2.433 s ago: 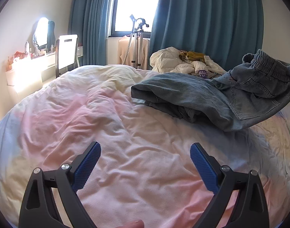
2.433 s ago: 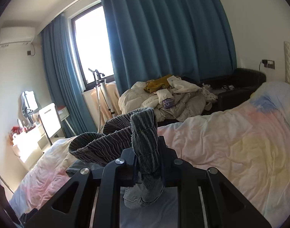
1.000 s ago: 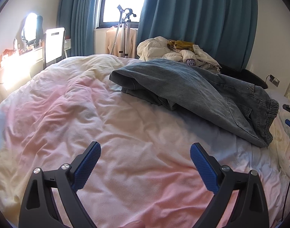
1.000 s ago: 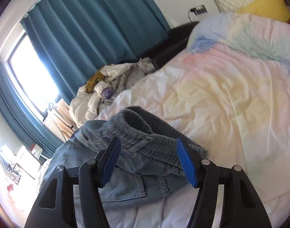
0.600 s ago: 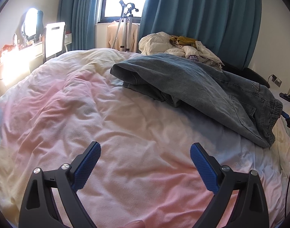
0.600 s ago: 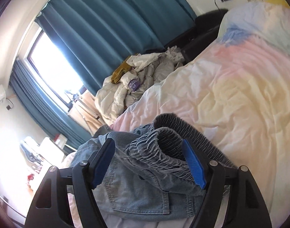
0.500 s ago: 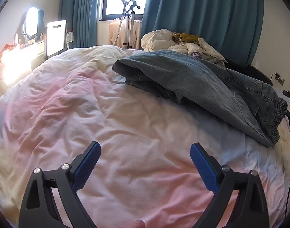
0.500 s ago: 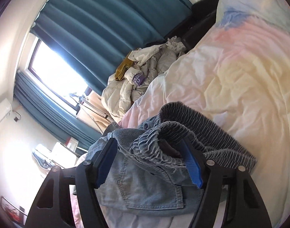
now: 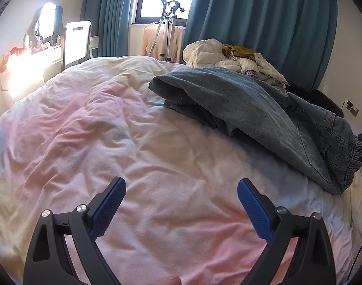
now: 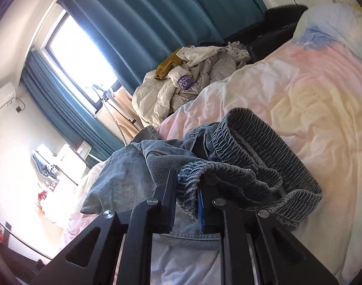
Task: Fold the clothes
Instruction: 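Lift the jeans by the waistband with the right tool and spread them out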
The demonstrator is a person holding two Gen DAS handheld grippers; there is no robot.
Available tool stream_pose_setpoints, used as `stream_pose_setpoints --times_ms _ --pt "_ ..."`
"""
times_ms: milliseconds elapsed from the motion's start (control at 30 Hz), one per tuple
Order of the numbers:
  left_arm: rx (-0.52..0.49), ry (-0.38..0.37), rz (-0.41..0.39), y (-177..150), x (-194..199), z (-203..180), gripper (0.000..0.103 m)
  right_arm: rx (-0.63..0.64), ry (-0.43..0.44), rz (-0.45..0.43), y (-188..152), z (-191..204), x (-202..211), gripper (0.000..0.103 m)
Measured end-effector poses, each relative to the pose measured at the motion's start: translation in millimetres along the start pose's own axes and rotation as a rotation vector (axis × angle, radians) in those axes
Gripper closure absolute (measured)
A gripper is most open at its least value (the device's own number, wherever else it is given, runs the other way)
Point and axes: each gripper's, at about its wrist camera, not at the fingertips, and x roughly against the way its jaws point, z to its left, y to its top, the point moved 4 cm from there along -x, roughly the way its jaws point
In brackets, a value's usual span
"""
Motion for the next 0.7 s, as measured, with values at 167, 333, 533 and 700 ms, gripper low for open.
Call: stream_pose_setpoints --times_ms 167,333,533,700 --pt "-0.006 -0.016 -0.046 5 19 -3 0.006 0.062 0.015 -0.013 -20 17 48 0.091" --pt "-0.001 -0.037 -0.089 9 41 -2 0.006 0.132 0.024 0.019 -48 29 91 0.091" --pt "0.016 -0.079 -0.11 9 62 -3 0.006 0.284 -0.026 0.217 -98 31 102 0.091" --pt "-0.006 -0.1 -0.116 7 73 -9 0.007 0.274 -0.058 0.365 -120 8 89 0.091"
